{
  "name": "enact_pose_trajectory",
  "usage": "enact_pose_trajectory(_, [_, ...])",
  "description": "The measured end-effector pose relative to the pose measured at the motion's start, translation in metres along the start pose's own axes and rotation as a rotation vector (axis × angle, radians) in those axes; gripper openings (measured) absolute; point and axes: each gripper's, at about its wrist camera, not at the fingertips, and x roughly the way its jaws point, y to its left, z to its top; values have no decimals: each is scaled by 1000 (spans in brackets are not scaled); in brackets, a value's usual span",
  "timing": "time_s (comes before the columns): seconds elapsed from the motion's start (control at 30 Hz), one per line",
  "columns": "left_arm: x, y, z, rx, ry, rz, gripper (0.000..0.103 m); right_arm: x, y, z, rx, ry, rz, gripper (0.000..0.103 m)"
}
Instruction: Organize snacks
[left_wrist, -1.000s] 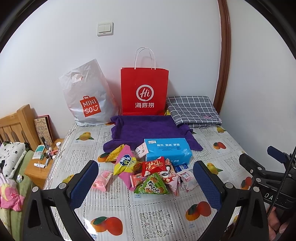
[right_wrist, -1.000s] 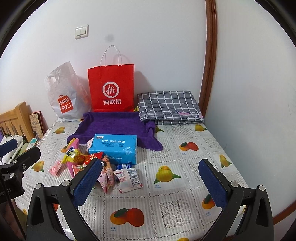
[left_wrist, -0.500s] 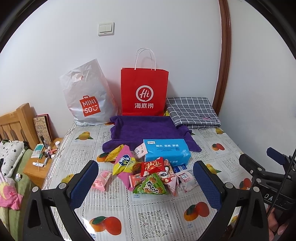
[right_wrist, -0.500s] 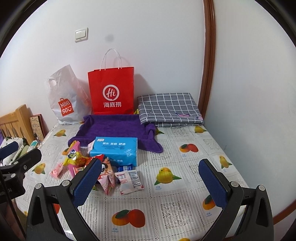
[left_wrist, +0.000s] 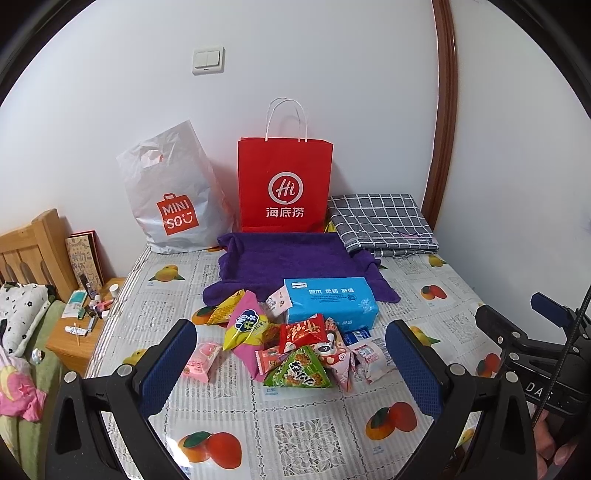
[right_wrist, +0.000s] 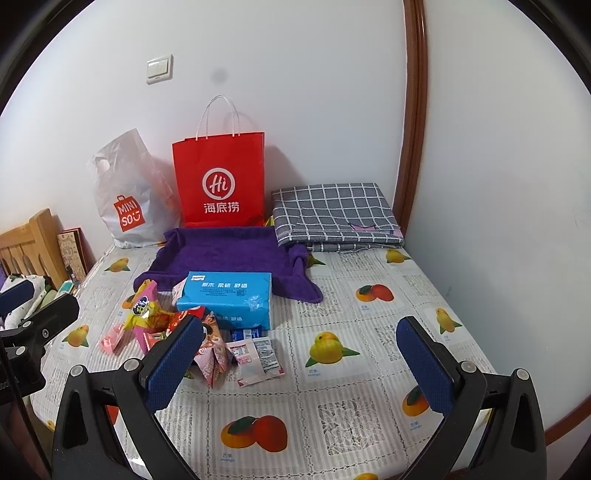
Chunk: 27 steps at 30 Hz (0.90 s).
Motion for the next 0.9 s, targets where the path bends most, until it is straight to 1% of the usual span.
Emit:
enact_pose_trajectory(0.73, [-1, 2, 2, 3, -8, -6, 103, -3, 3, 0, -11, -12, 4, 103])
enact_pose_trajectory(0.9, [3, 2, 1, 7, -1, -11, 103, 4, 7, -1, -16, 4, 10, 103])
